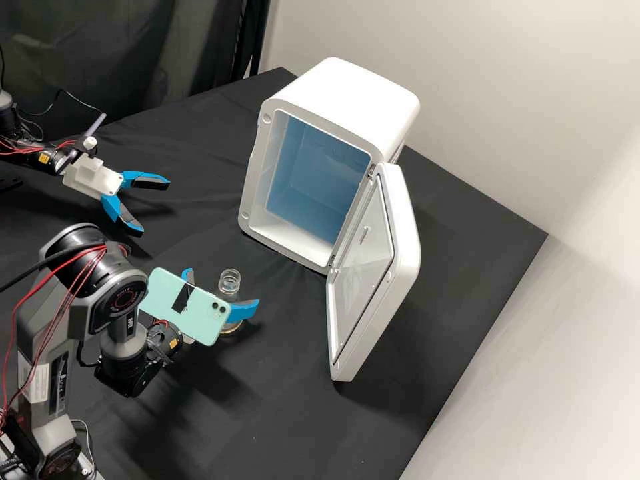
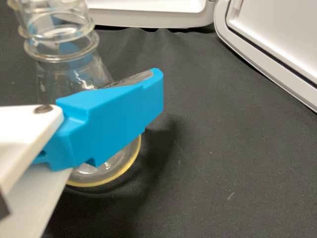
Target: Place the flask in the incubator
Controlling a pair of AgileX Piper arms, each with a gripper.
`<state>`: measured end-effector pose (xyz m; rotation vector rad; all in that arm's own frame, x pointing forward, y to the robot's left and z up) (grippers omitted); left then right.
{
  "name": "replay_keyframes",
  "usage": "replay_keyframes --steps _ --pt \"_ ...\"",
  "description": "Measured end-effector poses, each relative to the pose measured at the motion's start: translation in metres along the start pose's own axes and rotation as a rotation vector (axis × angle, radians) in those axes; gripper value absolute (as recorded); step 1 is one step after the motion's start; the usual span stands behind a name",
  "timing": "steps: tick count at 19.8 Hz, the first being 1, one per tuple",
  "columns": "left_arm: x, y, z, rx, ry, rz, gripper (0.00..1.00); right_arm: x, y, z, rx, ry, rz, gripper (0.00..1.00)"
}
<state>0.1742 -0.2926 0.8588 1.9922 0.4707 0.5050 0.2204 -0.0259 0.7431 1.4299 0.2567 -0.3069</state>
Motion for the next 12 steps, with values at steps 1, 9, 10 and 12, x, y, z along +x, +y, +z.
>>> replay_keyframes --steps 1,9,10,12 --pt "0.0000 0.0000 0.0000 0.000 0.000 0.000 1.00 -0.0001 0.0002 0.0003 0.000 0.000 0.000 0.00" --pt "-0.0007 -0.0004 -0.0065 -0.001 0.028 -0.001 1.00 -0.0002 0.0005 0.0004 0.000 0.000 0.001 0.00" --pt "-0.0006 -0.0005 -0.0065 -0.001 0.028 -0.001 1.00 -0.0002 0.0005 0.0004 0.000 0.000 0.001 0.00" --pt "-0.0006 -0.0005 -0.0065 0.014 0.028 -0.002 1.00 -0.0002 0.0005 0.0004 0.000 0.000 0.001 0.00"
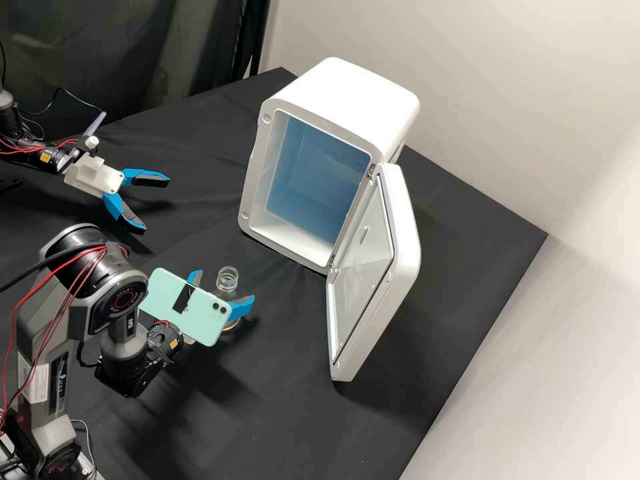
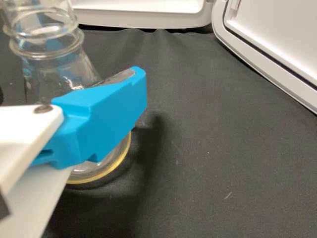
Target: Place the flask in the incubator
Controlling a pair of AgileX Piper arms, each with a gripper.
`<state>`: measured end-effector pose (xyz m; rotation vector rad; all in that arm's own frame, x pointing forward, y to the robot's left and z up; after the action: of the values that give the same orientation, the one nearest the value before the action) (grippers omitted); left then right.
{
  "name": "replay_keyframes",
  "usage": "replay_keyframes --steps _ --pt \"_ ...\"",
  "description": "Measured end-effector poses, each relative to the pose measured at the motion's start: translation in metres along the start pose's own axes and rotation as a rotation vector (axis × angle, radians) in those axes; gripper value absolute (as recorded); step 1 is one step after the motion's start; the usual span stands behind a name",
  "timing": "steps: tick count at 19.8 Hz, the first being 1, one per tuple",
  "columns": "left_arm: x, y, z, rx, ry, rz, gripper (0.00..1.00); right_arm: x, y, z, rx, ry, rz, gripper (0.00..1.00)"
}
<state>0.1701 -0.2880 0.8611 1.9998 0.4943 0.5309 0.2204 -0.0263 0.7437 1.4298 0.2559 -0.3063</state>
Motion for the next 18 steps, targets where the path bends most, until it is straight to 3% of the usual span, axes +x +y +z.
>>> replay_keyframes --steps 13,18 --pt "0.001 -0.0010 0.006 0.014 -0.025 -0.005 1.00 0.000 0.000 0.000 0.000 0.000 0.000 0.00" --pt "0.000 0.0047 0.017 0.033 -0.069 0.021 1.00 0.000 0.000 0.000 0.000 0.000 0.000 0.00"
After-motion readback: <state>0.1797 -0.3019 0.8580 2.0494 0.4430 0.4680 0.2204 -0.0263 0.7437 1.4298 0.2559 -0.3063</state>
